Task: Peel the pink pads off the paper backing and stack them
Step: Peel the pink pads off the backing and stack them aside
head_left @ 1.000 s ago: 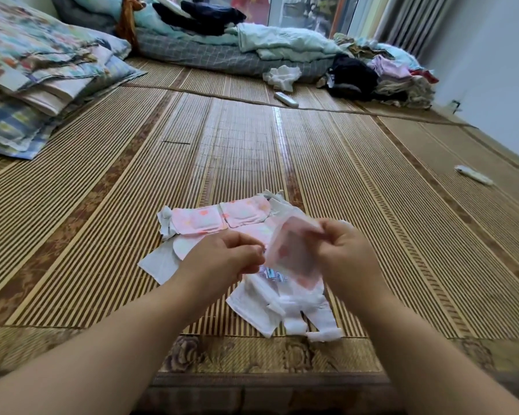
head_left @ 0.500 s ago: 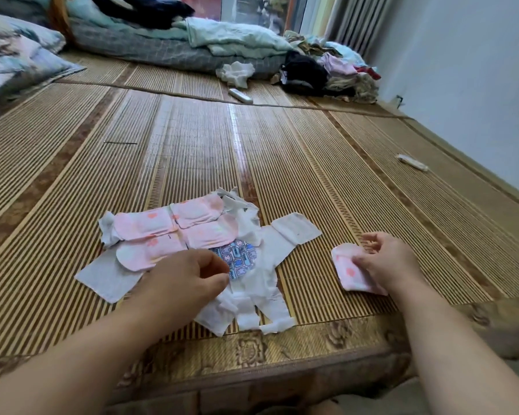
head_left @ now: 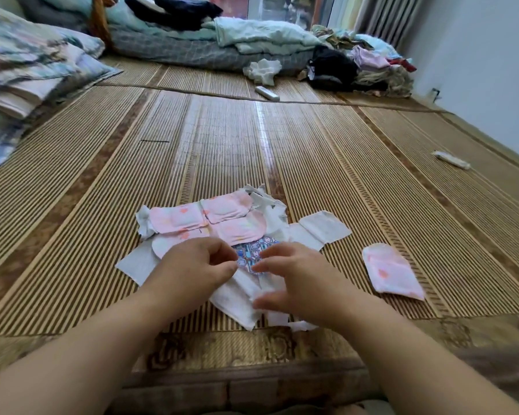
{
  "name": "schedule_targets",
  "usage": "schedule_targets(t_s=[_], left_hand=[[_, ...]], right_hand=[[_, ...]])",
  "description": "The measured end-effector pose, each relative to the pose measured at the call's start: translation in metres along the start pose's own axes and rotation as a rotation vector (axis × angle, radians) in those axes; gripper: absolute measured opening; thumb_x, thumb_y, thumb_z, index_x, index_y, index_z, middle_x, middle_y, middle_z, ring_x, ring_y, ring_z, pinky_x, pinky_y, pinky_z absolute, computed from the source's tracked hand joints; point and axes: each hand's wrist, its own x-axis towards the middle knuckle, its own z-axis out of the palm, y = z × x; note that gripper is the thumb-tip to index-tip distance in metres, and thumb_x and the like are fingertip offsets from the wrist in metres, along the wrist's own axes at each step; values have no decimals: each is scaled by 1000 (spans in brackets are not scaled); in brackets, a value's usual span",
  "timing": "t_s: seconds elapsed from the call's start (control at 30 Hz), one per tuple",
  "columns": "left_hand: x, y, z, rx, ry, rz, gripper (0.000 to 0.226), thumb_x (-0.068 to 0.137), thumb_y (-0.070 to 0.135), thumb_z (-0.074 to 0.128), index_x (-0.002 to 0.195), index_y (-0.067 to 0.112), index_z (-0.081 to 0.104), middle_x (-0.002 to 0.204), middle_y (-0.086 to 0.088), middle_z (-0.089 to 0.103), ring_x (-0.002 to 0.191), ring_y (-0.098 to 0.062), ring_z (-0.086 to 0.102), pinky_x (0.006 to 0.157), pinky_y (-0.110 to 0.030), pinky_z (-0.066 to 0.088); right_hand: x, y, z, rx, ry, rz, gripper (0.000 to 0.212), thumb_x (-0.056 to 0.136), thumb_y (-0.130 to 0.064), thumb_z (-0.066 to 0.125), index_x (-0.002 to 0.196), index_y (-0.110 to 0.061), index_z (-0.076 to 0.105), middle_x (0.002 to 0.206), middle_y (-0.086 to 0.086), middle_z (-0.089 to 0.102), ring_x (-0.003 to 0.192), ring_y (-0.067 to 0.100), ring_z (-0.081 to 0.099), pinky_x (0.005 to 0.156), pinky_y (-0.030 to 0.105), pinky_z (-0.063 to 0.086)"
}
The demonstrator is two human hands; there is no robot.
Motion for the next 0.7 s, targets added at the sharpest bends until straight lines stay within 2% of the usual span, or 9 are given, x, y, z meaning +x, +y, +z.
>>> schedule_targets(t_s=[0.17, 0.27, 0.33, 0.4, 0.53, 0.6, 0.67, 0.7], left_hand=[[0, -8, -13, 26, 62, -5, 13, 79, 26, 68, 71, 36, 64, 71, 17, 66, 70, 6, 59, 60, -18, 41], [-3, -12, -16, 31, 66, -23, 13, 78, 27, 68, 70, 35, 63, 74, 15, 67, 73, 2, 60, 66, -24, 47], [-5, -15, -19, 47, 76, -37, 9, 79, 28, 68, 73, 34, 65, 75, 15, 67, 74, 3, 61, 66, -22, 48], [-6, -21, -24, 80, 113, -62, 3, 79, 30, 67, 80, 33, 67, 79, 17, 68, 77, 2, 61, 65, -17, 45], [-4, -38, -42, 97, 243, -162, 28, 82, 35, 64, 109, 27, 68, 106, 8, 70, 95, -10, 63, 76, -26, 46], [-3, -47, -49, 111, 294, -194, 34, 83, 34, 62, 116, 26, 65, 114, 4, 68, 103, -14, 61, 77, -27, 44], [-3, -51, -53, 113, 312, -201, 33, 82, 32, 63, 115, 27, 65, 112, 3, 66, 104, -16, 60, 75, -27, 41], [-3, -53, -54, 119, 319, -203, 33, 81, 31, 63, 114, 27, 65, 111, 2, 66, 104, -17, 59, 74, -27, 41]], right_hand=[[26, -13, 20, -82, 169, 68, 43, 83, -45, 61, 120, -24, 63, 122, -2, 63, 111, 21, 56, 94, 40, 44], [43, -14, 19, 9, 222, 149, 43, 84, -37, 61, 124, -21, 60, 125, 0, 62, 113, 20, 56, 95, 39, 45], [57, -19, 17, 78, 249, 162, 44, 84, -35, 62, 126, -20, 60, 128, 1, 61, 115, 19, 55, 97, 35, 44], [76, -28, 18, 64, 204, 103, 44, 85, -34, 61, 127, -21, 59, 131, 0, 60, 118, 18, 54, 99, 33, 41], [127, -58, 25, -26, 13, -51, 50, 86, -37, 61, 133, -21, 53, 137, 2, 55, 126, 20, 48, 103, 32, 36], [151, -72, 34, -55, -49, -89, 55, 84, -44, 62, 133, -21, 52, 137, 4, 56, 126, 22, 49, 103, 36, 39], [166, -80, 45, -90, -52, -71, 52, 80, -51, 61, 125, -25, 58, 126, 7, 62, 117, 26, 54, 95, 40, 46], [170, -82, 51, -131, -29, -73, 42, 81, -50, 58, 113, -25, 64, 114, 8, 66, 108, 28, 57, 88, 39, 49]])
